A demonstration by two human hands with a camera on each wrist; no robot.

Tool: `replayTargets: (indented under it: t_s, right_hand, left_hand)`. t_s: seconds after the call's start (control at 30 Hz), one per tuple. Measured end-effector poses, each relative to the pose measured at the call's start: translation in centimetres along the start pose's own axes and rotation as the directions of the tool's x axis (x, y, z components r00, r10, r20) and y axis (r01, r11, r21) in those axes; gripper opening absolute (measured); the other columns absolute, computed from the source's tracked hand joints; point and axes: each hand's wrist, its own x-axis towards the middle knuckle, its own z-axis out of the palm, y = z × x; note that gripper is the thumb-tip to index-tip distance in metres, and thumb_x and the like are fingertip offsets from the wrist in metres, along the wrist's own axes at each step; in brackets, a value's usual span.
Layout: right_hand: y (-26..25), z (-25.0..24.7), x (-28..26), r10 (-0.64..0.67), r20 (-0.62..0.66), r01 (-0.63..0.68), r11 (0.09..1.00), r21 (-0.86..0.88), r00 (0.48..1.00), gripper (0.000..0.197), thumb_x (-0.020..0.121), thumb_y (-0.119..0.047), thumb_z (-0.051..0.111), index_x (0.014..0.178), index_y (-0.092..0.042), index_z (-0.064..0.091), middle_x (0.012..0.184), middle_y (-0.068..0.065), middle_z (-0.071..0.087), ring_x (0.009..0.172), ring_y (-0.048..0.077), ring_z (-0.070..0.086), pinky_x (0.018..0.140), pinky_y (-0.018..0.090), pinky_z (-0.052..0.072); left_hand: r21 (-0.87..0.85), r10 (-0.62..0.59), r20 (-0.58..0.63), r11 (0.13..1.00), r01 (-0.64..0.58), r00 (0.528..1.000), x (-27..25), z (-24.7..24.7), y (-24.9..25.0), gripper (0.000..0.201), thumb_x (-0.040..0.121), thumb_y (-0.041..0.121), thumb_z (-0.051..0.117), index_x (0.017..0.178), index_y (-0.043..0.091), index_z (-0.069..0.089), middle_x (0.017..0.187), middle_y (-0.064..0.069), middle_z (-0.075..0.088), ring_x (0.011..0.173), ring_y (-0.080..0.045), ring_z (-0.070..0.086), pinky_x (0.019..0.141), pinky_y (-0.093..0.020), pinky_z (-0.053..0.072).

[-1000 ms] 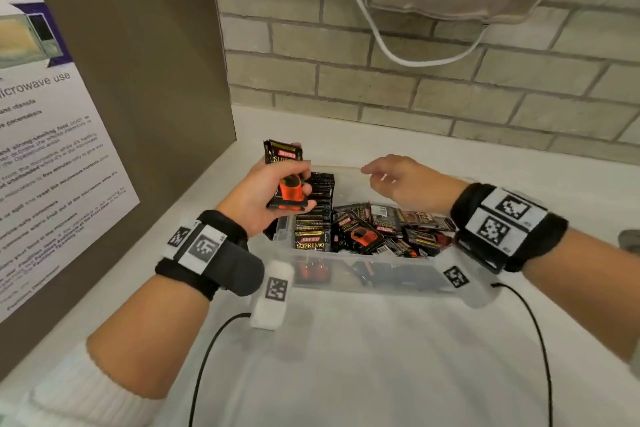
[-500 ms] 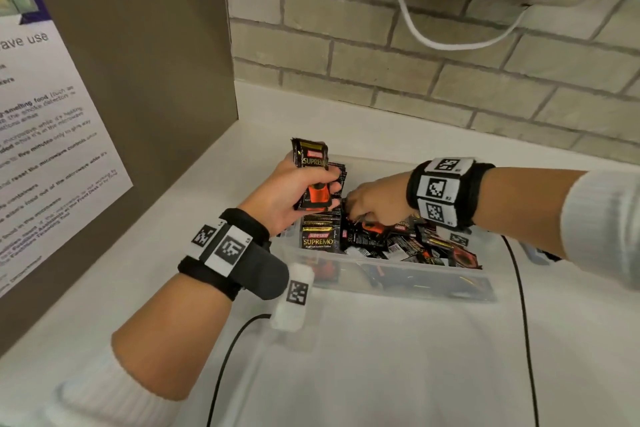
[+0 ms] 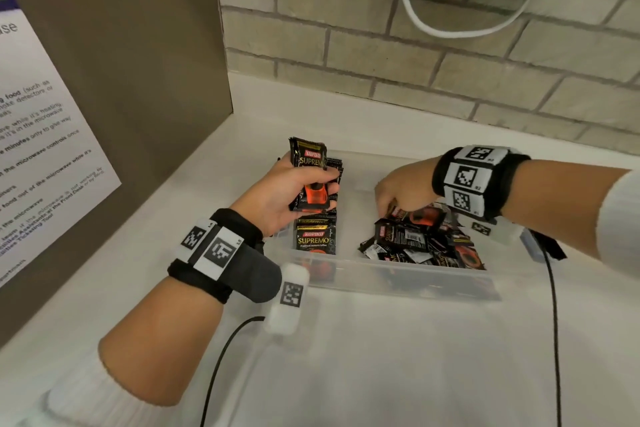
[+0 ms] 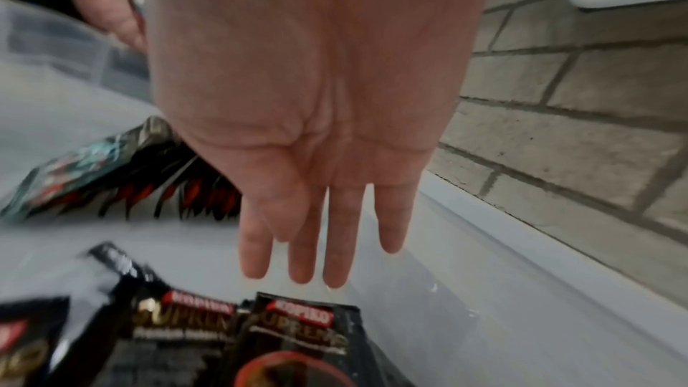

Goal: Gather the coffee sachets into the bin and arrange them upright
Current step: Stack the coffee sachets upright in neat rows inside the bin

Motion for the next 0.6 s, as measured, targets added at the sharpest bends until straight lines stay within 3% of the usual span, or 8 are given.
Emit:
replayTargets:
  t_s: [0.1, 0.23, 0.37, 0.43, 0.53, 0.6]
  right_hand:
    - [-1.2, 0.8, 1.0, -0.098, -0.079, 0.108, 0.985, 0.136, 0.992, 0.060, 0.088, 0.010, 0.035, 0.136, -0.023, 0.047, 0.145, 0.003, 0.038, 0.133, 0.022, 0.037, 0.113, 0.037, 0.030]
    - [-3.0, 2.3, 1.3, -0.215, -0.037, 0.218, 0.963, 0.159, 0.976, 0.052, 0.089, 0.008, 0.037, 0.129, -0.018, 0.056, 0.136, 0.006, 0.044, 0.127, 0.021, 0.041, 0.109, 0.032, 0.031]
    - [-2.0, 2.9, -0.1, -0.069, 0.122, 0.048, 0.984, 0.172, 0.990, 0.039, 0.092, 0.002, 0.042, 0.126, -0.008, 0.058, 0.132, 0.011, 0.054, 0.122, 0.024, 0.048, 0.096, 0.023, 0.035]
    - [-1.6, 2.9, -0.9, -0.020, 0.163, -0.010, 0.983, 0.181, 0.986, 0.042, 0.092, 0.003, 0.040, 0.129, -0.010, 0.056, 0.135, 0.007, 0.052, 0.124, 0.022, 0.047, 0.097, 0.023, 0.036]
    - [-0.5, 2.0, -1.4, -0.001, 0.019, -0.005, 0.951, 0.309, 1.000, 0.049, 0.091, 0.004, 0.036, 0.131, -0.020, 0.053, 0.134, -0.002, 0.054, 0.121, 0.016, 0.049, 0.108, 0.025, 0.034]
    - [0.3, 0.9, -2.0, 0.034, -0.185, 0.069, 0.852, 0.519, 0.982, 0.040, 0.095, -0.004, 0.040, 0.127, -0.024, 0.055, 0.120, -0.005, 0.061, 0.110, 0.015, 0.056, 0.102, 0.027, 0.042]
  left_hand:
    - [0.018, 0.000, -0.021, 1.000, 0.001, 1.000, 0.0, 0.2, 0.0, 0.041, 0.084, 0.002, 0.063, 0.122, 0.004, 0.049, 0.082, -0.006, 0.064, 0.075, -0.016, 0.064, 0.083, -0.040, 0.055]
    - [0.044, -0.006, -0.022, 0.999, 0.007, 1.000, -0.3, 0.4, 0.1, 0.037, 0.085, 0.001, 0.061, 0.119, 0.005, 0.050, 0.082, -0.007, 0.063, 0.074, -0.016, 0.063, 0.082, -0.039, 0.055]
    - [0.109, -0.017, -0.034, 0.994, 0.020, 0.999, -0.2, 0.5, 0.3, 0.039, 0.084, 0.004, 0.063, 0.121, 0.007, 0.049, 0.089, -0.006, 0.064, 0.078, -0.016, 0.064, 0.087, -0.044, 0.053]
    - [0.147, -0.021, -0.022, 0.989, 0.024, 1.000, -0.3, 0.7, 0.4, 0.035, 0.086, 0.011, 0.063, 0.118, 0.013, 0.049, 0.091, -0.003, 0.066, 0.082, -0.016, 0.064, 0.089, -0.047, 0.052]
    - [0.187, -0.029, 0.024, 0.982, 0.024, 0.999, -0.6, 1.0, 0.8, 0.036, 0.089, 0.019, 0.059, 0.122, 0.021, 0.046, 0.100, 0.000, 0.066, 0.092, -0.017, 0.063, 0.087, -0.051, 0.051]
    - [0.198, -0.026, 0.067, 0.980, 0.012, 0.997, -0.8, 1.2, 1.2, 0.038, 0.090, 0.021, 0.056, 0.126, 0.026, 0.044, 0.101, 0.000, 0.065, 0.094, -0.018, 0.063, 0.087, -0.051, 0.052]
